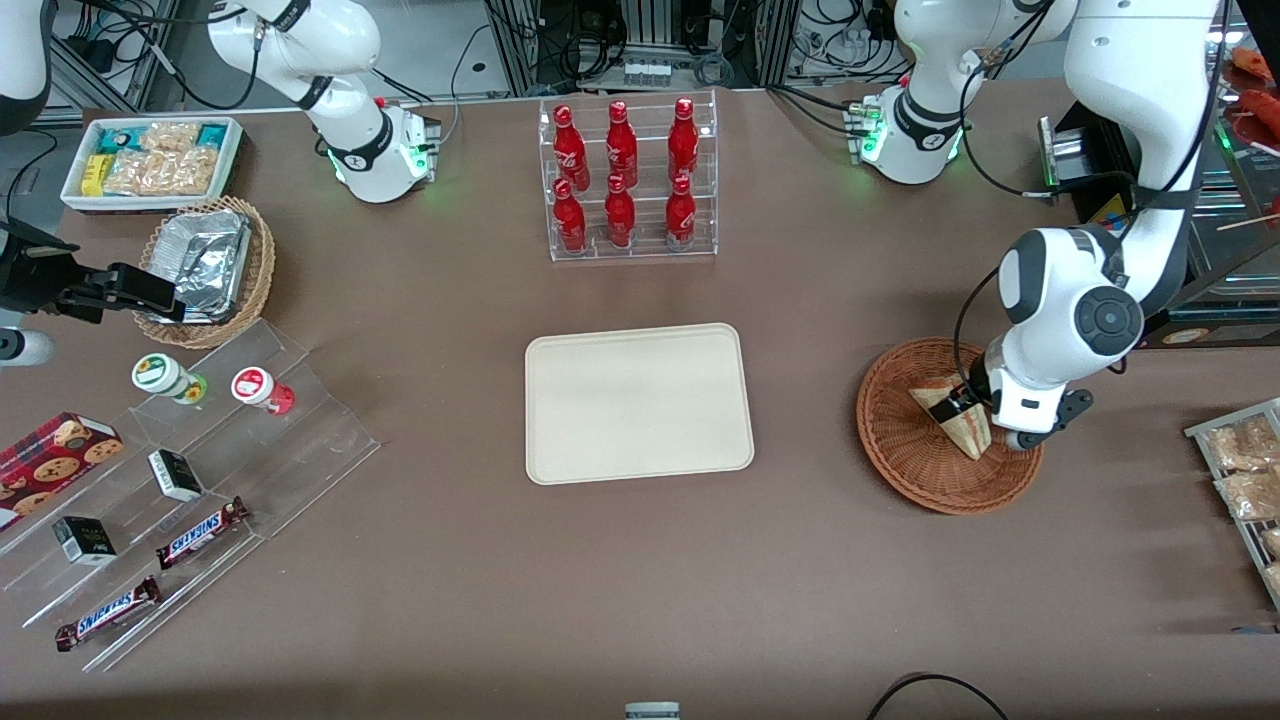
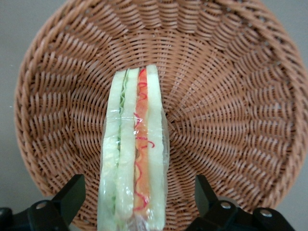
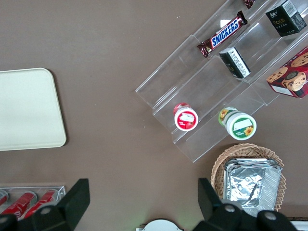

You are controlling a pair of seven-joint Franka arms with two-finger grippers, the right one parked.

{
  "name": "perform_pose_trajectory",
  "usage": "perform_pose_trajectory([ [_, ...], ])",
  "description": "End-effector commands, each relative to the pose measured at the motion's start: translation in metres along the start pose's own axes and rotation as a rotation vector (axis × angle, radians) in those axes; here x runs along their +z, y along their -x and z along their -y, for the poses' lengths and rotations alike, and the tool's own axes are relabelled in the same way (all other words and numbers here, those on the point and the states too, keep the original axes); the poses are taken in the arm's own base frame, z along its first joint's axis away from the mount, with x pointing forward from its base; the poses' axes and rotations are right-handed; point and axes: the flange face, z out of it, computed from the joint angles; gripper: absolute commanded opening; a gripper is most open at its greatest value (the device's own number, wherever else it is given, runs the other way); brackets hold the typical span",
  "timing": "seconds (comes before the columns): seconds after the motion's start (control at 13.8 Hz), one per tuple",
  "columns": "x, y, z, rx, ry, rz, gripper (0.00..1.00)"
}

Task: Place sandwich from basket to tray
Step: 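Lower the left gripper and close it on the wrapped sandwich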

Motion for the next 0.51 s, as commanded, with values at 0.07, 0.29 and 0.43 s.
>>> perform_pose_trajectory([
  [0.07, 0.013, 0.003, 0.001, -0.022, 0.007, 0.005, 0.6],
  [0.29, 0.0, 0.005, 0.003, -0.008, -0.005, 0.017, 0.0],
  [0.43, -0.028, 0.004, 0.0, 0.007, -0.021, 0.03, 0.0],
])
